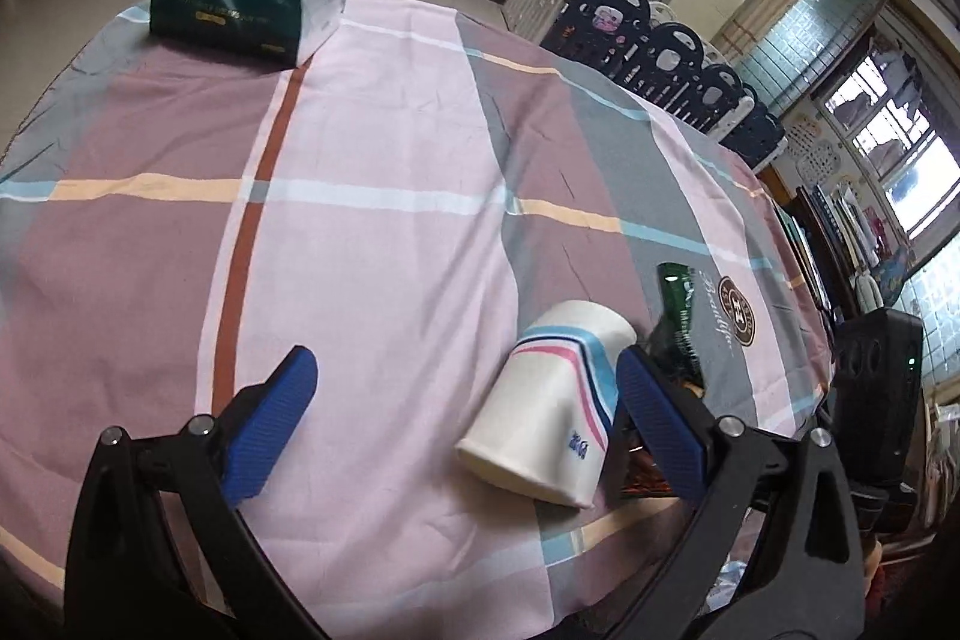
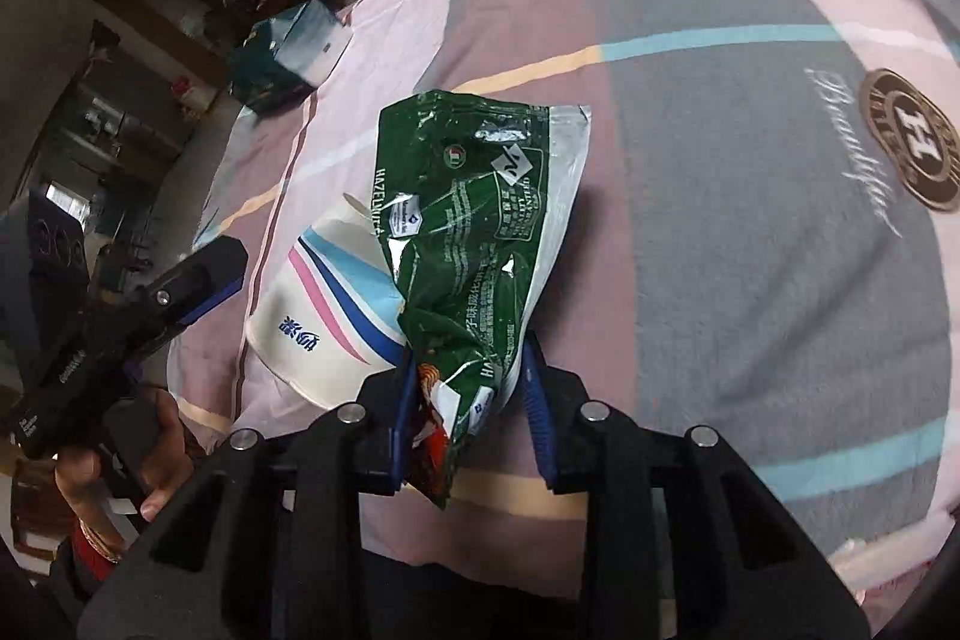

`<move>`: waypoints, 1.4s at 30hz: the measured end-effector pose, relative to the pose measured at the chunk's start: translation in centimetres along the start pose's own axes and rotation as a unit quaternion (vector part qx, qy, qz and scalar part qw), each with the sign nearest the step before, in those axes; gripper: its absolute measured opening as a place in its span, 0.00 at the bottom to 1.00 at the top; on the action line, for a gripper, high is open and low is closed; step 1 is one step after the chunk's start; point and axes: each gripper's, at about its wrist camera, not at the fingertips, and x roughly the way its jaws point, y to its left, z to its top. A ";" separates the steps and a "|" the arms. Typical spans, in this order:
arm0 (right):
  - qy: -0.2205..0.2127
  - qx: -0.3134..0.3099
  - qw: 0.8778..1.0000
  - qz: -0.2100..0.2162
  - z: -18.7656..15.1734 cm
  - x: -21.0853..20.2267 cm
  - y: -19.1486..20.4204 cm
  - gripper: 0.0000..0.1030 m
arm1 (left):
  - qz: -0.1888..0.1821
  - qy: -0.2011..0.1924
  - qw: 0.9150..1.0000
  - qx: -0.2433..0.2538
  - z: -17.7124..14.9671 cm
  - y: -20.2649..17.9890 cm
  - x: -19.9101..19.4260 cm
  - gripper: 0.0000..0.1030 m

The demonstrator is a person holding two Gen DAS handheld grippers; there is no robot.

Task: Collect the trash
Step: 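Grasp the white paper cup with the left tool while the right tool grasps the green snack packet, then carry the cup and packet over the wastebasket and open both tools to drop them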

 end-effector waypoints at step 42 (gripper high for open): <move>-0.185 0.052 0.978 -0.082 -9.8 -21.6 -3.3 0.32 | 0.075 -0.118 0.971 0.196 -4.9 -15.8 -11.1 0.78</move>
